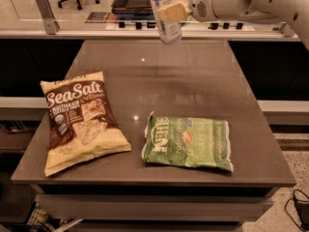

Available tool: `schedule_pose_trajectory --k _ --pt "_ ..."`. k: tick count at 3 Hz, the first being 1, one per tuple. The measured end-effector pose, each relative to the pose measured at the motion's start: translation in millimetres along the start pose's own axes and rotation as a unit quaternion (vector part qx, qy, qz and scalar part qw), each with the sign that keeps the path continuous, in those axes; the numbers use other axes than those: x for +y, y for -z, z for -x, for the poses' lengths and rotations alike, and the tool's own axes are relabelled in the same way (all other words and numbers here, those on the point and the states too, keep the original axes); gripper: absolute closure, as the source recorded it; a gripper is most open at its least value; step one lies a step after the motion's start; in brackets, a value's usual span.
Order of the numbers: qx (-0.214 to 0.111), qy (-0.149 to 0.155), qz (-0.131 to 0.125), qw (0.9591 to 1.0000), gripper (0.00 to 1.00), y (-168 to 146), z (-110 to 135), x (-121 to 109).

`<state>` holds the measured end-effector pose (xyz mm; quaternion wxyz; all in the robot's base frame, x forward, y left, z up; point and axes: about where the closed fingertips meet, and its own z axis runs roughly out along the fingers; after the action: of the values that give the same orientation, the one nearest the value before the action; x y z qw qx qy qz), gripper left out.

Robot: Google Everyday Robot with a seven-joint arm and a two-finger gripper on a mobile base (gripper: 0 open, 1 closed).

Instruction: Knock blue plastic bottle over

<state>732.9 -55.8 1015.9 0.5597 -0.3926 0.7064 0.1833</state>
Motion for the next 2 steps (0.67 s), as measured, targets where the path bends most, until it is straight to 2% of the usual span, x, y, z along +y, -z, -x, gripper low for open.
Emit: schedule_pose_trajectory --k 1,2 --pt "0.046 0.012 -0.006 0.9989 1.0 4 -1 2" --pt "0.087 0.022 -0.008 0.996 1.0 5 -12 5"
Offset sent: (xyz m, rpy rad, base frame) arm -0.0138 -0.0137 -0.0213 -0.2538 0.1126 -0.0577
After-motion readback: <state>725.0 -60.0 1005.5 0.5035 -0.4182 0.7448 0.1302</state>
